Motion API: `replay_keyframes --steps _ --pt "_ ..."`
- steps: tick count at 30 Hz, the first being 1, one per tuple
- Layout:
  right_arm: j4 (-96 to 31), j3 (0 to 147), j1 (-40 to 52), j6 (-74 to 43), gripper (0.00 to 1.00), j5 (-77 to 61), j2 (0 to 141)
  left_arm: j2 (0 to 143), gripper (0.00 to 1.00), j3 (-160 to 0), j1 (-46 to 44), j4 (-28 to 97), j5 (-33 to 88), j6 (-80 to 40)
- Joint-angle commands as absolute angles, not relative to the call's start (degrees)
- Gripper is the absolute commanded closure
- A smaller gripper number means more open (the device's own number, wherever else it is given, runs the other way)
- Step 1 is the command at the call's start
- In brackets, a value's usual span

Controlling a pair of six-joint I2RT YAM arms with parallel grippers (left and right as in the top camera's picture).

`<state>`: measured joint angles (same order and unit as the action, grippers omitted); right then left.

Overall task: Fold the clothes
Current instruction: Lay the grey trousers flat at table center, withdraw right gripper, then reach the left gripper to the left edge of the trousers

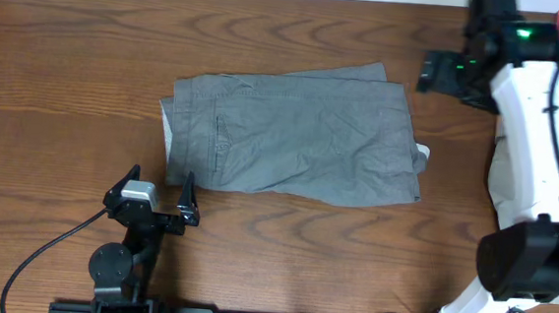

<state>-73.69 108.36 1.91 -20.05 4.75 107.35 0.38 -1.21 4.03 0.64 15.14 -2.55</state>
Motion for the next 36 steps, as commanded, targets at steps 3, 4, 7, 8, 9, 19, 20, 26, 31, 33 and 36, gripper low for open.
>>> replay_keyframes --steps 3,4,7,8,9,19,20,26,31,33,36 --pt "-73.5 106.0 -3.8 -22.7 0.01 0.6 107.3 0.3 0.02 -0.3 4.2 2.5 21.3 -3.9" --pt "-73.5 105.7 -4.3 -22.7 0.01 0.6 107.3 0.3 0.02 -0.3 4.2 2.5 22.6 -6.2" --pt "-73.5 105.4 -5.6 -22.7 0.01 0.6 107.3 0.3 0.02 -0.4 4.2 1.6 27.3 -9.3" --pt "-73.5 105.4 -5.8 -22.7 0.01 0.6 107.3 0.3 0.02 -0.5 4.2 1.4 29.3 -9.3" --pt "-73.5 105.4 -6.0 -22.7 0.01 0.6 107.3 0.3 0.02 -0.8 4.2 1.5 30.9 -9.6" --pt "-73.5 105.4 -5.9 -22.7 0.01 0.6 107.3 15.7 0.02 -19.7 4.2 12.9 24.1 -5.1" --pt "-73.5 105.4 -6.0 -22.7 0.01 0.6 107.3 20.1 0.02 -23.6 4.2 16.8 22.4 -2.8" --pt "-73.5 105.4 -5.9 -22.7 0.01 0.6 107.3 54.1 0.02 -51.9 4.2 43.4 15.4 7.6" --pt "-73.5 105.4 -5.9 -22.7 0.01 0.6 107.3 78.3 0.02 -68.2 4.2 53.5 16.1 6.1" --pt "-73.5 105.4 -5.9 -22.7 0.01 0.6 107.3 84.7 0.02 -70.0 4.3 52.5 15.8 5.3" --pt "-73.5 105.4 -5.9 -22.7 0.01 0.6 107.3 92.9 0.02 -70.1 4.8 47.2 15.7 2.0"
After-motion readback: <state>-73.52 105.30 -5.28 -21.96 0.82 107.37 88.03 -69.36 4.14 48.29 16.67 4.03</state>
